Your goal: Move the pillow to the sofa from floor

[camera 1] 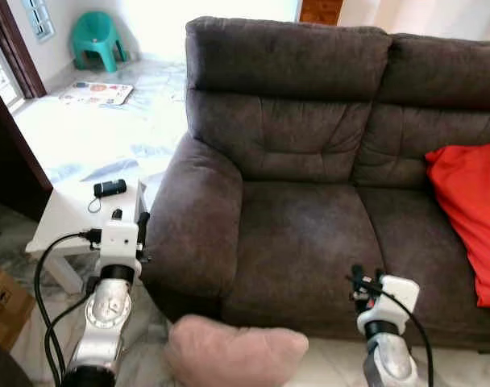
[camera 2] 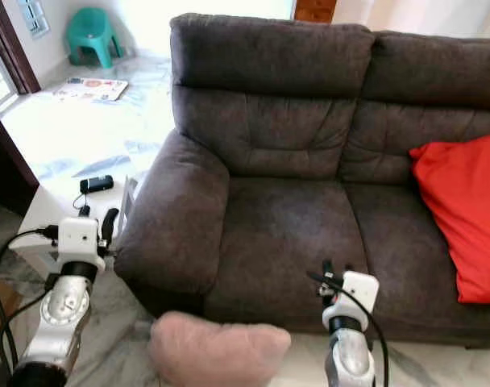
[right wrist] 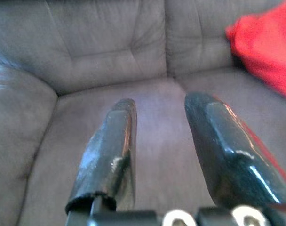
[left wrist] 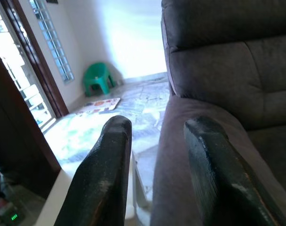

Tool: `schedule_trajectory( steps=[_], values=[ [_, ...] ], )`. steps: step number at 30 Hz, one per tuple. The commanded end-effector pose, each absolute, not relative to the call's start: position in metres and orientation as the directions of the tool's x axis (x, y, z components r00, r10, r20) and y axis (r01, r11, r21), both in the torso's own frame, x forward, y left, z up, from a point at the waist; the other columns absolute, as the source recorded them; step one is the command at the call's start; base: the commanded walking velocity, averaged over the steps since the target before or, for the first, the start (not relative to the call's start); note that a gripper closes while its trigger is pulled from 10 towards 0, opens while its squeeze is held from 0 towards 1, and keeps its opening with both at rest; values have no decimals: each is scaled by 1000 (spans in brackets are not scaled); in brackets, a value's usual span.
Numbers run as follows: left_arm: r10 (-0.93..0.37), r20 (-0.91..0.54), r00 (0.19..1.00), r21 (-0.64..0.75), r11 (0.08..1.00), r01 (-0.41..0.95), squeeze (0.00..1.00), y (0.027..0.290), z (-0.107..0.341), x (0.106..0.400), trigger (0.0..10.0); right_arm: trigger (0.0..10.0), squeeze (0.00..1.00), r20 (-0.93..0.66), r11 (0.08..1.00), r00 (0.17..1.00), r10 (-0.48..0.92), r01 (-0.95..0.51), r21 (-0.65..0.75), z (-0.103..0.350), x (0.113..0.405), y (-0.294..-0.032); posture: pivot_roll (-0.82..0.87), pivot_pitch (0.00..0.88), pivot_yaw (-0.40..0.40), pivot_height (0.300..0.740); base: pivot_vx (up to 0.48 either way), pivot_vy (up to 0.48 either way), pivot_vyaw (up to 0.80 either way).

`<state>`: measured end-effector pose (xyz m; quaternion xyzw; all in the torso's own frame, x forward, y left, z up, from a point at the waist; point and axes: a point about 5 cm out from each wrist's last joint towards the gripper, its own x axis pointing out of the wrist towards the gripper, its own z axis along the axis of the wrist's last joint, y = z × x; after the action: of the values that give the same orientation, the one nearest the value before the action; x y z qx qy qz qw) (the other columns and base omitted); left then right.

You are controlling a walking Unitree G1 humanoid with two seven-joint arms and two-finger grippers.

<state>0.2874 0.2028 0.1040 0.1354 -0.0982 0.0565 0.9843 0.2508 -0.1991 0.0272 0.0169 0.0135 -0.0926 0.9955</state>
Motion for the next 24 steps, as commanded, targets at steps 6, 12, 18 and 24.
schedule_trajectory(
  steps=[6,12,18,24],
  values=[
    [74,186,980,241,963,-119,0,194,106,285,10000,10000,0,40,992,991,-127,126,20,49,258,-187,29,0,-77,740,0,0,0],
    [87,164,983,234,964,-125,0,196,107,287,10000,10000,0,69,991,989,-133,132,16,61,264,-188,32,0,-72,740,0,0,0],
    [84,153,985,229,966,-117,0,196,107,294,10000,10000,0,57,991,989,-136,135,27,61,263,-185,23,0,-49,740,0,0,0],
    [50,146,988,234,969,-84,0,193,108,299,10000,10000,0,42,989,988,-147,146,41,58,261,-181,13,0,-33,740,0,0,0]
  ],
)
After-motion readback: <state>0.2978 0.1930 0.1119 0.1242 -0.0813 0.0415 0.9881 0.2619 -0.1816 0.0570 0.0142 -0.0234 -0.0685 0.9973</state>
